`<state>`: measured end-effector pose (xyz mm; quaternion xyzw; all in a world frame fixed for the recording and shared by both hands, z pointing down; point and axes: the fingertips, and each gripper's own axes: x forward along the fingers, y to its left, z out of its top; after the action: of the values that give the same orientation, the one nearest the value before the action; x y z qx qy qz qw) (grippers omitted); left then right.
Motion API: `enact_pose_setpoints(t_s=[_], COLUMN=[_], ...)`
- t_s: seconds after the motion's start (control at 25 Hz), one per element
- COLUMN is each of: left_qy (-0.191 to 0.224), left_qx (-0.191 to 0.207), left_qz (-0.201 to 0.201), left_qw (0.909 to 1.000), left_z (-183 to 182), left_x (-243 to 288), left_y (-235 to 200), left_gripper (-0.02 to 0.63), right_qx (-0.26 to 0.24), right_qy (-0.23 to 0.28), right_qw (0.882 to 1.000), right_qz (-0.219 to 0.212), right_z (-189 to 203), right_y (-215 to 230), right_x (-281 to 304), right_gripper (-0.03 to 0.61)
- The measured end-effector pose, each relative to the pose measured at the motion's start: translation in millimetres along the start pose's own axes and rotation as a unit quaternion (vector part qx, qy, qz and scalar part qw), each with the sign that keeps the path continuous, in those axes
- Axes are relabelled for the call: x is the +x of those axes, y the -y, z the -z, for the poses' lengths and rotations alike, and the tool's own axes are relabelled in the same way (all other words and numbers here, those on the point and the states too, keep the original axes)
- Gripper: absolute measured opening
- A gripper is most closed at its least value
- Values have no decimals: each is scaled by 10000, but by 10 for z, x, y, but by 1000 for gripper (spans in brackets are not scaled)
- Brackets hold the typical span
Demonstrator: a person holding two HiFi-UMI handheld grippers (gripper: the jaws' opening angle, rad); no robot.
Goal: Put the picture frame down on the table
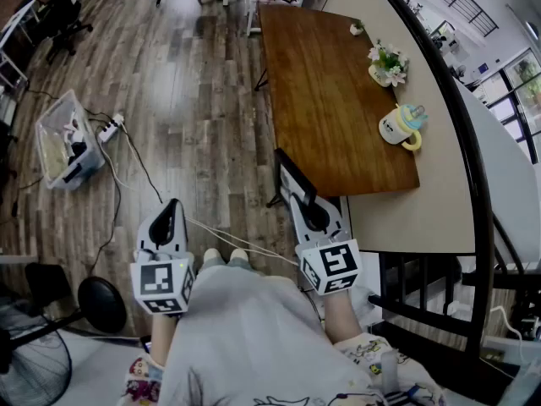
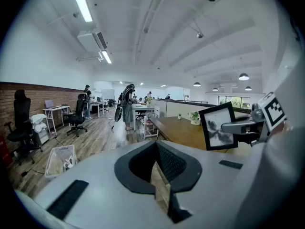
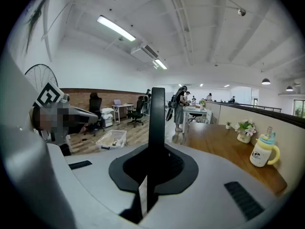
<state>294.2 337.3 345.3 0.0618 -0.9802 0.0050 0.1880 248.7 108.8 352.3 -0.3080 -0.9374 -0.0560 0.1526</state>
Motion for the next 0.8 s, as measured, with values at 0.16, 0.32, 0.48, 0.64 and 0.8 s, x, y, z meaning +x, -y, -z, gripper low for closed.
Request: enact_pose_setpoints(t_s=[0.16, 0.32, 0.48, 0.64, 0.8], left_qy=[-60, -131, -296, -379, -419], left_qx=[19, 29, 15, -14, -25], left_qz=[-11, 18, 38, 55, 137], left_qw=[10000, 9999, 9996, 9993, 9990], left_z=[22, 22, 87, 109, 20], left_x=[-1, 62, 162, 326, 622], left_y=[33, -14, -84, -244, -452], left_gripper=[3, 3, 3, 3, 3], right_qx=[149, 143, 161, 238, 288], right_qy=[-9, -39, -206, -294, -301], right_qw=[9999, 9999, 9995, 9991, 9991], right_qz=[-31, -56, -172, -174, -91], right_z=[5, -22, 37, 38, -78], right_y=[30, 0, -52, -50, 26], right_x=[-22, 51, 176, 378, 702], right_gripper=[14, 15, 15, 15, 15])
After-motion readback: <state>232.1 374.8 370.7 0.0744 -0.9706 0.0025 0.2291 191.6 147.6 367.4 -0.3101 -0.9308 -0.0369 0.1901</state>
